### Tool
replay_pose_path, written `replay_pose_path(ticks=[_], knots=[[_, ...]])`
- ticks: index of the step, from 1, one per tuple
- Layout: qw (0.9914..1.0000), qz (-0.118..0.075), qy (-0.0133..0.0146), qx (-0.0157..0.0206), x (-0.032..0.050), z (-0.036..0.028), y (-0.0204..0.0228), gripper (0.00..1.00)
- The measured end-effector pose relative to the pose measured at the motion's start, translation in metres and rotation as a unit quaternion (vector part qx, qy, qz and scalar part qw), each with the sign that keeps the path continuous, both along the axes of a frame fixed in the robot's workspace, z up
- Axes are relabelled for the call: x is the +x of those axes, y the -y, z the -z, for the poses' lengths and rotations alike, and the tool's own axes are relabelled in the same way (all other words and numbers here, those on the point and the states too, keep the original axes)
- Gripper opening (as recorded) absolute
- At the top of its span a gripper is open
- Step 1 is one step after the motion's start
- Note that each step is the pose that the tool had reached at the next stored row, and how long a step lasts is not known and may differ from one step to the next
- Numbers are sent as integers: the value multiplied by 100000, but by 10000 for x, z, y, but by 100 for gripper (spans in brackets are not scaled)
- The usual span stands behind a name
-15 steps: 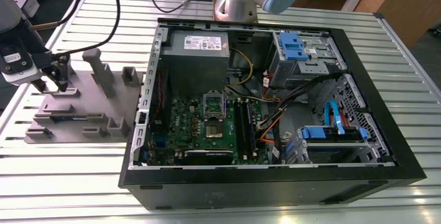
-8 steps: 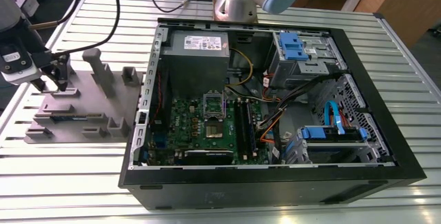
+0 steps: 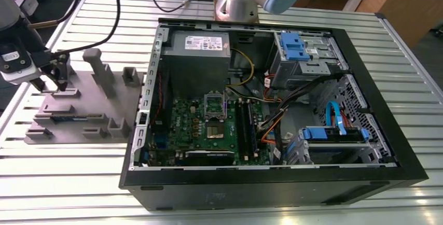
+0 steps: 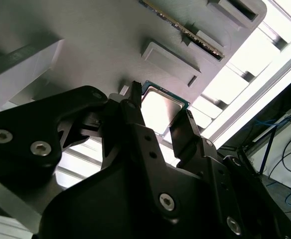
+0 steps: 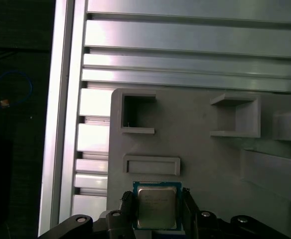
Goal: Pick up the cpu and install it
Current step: 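Pick up the cpu and move it towards the insertion slot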
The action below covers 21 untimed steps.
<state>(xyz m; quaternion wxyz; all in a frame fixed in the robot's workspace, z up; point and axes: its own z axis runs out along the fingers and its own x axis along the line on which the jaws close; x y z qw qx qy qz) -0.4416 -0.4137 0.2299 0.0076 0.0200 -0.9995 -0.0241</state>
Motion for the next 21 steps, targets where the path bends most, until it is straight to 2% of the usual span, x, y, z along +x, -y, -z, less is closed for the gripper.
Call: replay_pose_path(ticks=[21], knots=[[100000, 0, 6, 3, 0, -44, 0, 47]])
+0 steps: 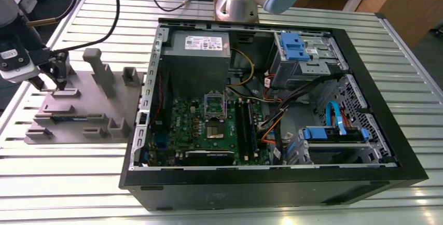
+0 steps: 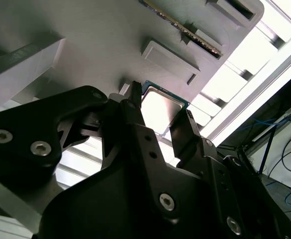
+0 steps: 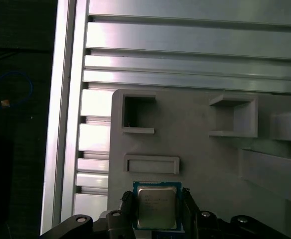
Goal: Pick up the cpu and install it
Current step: 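Pick up the cpu and move it towards the insertion slot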
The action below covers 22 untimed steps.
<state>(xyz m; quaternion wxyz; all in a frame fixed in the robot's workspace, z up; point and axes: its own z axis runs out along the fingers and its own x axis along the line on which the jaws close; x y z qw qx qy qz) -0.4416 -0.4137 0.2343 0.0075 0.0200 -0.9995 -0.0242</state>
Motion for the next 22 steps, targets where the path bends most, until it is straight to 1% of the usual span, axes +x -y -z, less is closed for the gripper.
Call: replay_pose_path(ticks=[5, 7, 22], knots=[[100000, -2, -1, -2, 0, -8, 0, 47], [100000, 0, 1, 0, 0, -38, 0, 47], [100000, 1, 3, 2, 0, -81, 0, 47]])
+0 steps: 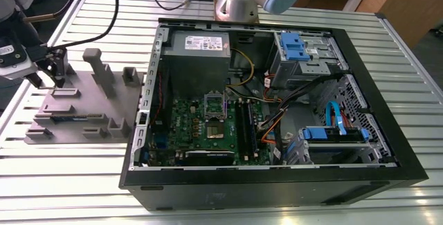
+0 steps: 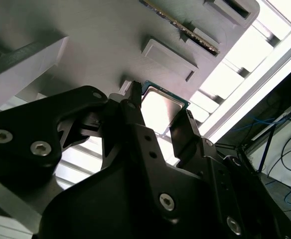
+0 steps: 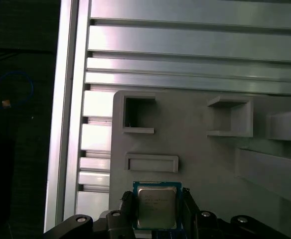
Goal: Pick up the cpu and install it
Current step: 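Pick up the cpu and move it towards the insertion slot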
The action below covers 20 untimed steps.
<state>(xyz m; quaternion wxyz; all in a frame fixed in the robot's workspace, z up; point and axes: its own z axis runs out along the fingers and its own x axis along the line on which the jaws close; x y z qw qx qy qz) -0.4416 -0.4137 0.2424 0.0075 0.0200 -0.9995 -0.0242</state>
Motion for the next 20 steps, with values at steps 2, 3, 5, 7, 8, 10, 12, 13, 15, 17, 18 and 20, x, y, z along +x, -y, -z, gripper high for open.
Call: replay_pose_path(ticks=[2, 3, 5, 7, 8, 10, 12, 13, 15, 17, 18, 20], knots=[[100000, -1, -4, -2, 0, -9, 0, 47], [100000, 0, -1, -1, 0, -13, 0, 47], [100000, 0, -2, -2, 0, -21, 0, 47], [100000, -2, 3, 2, 0, -28, 0, 47], [100000, 0, 5, 4, 0, -31, 0, 47], [100000, -1, -3, -2, 0, -38, 0, 47], [100000, -1, 9, 4, 0, -41, 0, 47], [100000, -1, 7, 5, 0, -43, 0, 47], [100000, -1, 1, 1, 0, -47, 0, 47], [100000, -1, -6, -6, 0, -54, 0, 47], [100000, -2, -12, -9, 0, -59, 0, 47], [100000, -2, 0, 1, 0, -64, 0, 47]])
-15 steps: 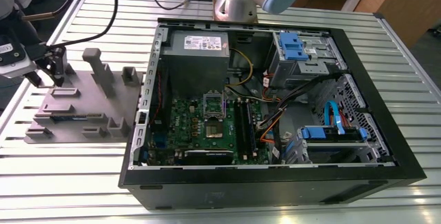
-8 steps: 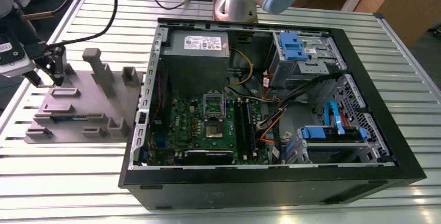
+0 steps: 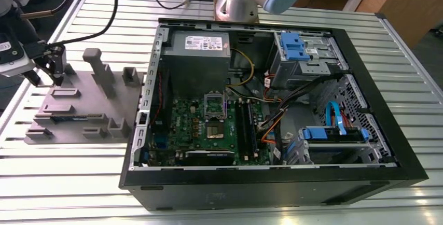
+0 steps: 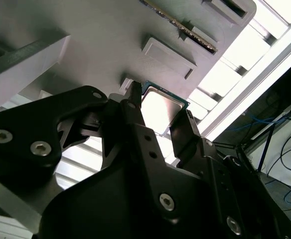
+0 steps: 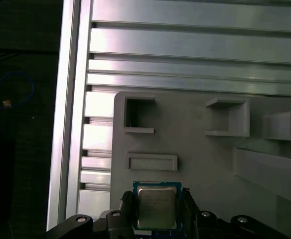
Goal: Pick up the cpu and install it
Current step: 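Pick up the cpu and move it towards the insertion slot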
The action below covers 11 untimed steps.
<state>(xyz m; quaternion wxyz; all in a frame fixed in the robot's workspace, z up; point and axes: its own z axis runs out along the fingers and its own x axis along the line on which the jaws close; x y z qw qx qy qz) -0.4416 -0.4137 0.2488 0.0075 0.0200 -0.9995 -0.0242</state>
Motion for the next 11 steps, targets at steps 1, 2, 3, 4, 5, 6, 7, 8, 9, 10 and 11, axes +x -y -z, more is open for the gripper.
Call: replay_pose_path(ticks=[1, 2, 3, 4, 5, 6, 7, 8, 9, 10, 11], knots=[[100000, 0, 1, -1, 0, -3, 0, 47], [100000, 1, 2, 2, 0, -5, 0, 47], [100000, 1, 1, 0, 0, -7, 0, 47], [100000, 0, -4, -3, 0, -9, 0, 47], [100000, -1, 3, 1, 0, -10, 0, 47], [100000, 1, 2, 1, 0, -11, 0, 47], [100000, 2, -5, -2, 0, -14, 0, 47], [100000, -1, 1, -2, 0, -15, 0, 47], [100000, 0, -2, -1, 0, -20, 0, 47], [100000, 0, -2, -2, 0, -26, 0, 47], [100000, -1, -2, -1, 0, -28, 0, 47]])
